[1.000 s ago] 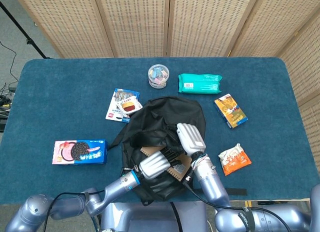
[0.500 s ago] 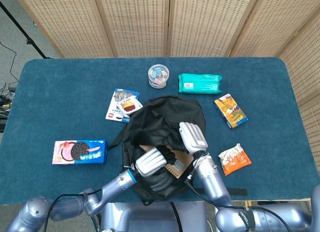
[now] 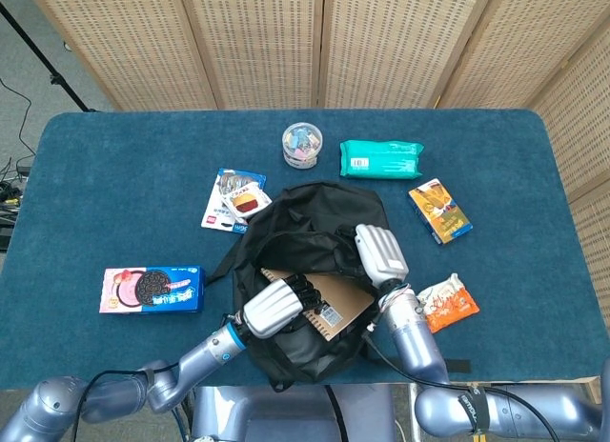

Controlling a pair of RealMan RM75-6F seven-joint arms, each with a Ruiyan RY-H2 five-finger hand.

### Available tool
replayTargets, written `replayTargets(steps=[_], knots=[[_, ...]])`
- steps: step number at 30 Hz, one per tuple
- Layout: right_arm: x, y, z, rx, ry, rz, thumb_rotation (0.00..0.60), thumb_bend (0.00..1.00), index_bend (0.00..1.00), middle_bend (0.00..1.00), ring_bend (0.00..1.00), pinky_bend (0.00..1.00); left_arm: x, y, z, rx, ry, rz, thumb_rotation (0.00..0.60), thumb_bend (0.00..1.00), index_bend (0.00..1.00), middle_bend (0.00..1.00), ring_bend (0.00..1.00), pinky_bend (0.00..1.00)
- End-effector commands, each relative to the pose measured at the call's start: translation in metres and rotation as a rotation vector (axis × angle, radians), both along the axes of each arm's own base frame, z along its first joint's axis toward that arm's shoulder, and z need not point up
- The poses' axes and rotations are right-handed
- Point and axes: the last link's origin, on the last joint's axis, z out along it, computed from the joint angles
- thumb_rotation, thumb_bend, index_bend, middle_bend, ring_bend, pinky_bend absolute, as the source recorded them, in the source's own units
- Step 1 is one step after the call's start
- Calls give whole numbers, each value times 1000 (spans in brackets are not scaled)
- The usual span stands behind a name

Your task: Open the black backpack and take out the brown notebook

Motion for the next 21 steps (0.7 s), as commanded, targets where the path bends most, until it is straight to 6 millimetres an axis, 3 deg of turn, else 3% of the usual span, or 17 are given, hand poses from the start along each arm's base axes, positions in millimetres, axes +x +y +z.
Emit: replayTargets(steps=[1,8,21], knots=[[-5,-4,0,-10,11,-12,600,775,618,672,606,617,-5,-2,8,-13,-22,15,600,677,728,509,394,346],[-16,-13,-2,-32,31,-37,600,775,618,672,606,617,-15,-6,27,-47,-88,53,600,676,732,515,398,349],[-23,-18,-7,-48,51,-64,600,775,620,674,607,617,-13,-6,53,-74,-199,92,600,675,762,544,422,370]])
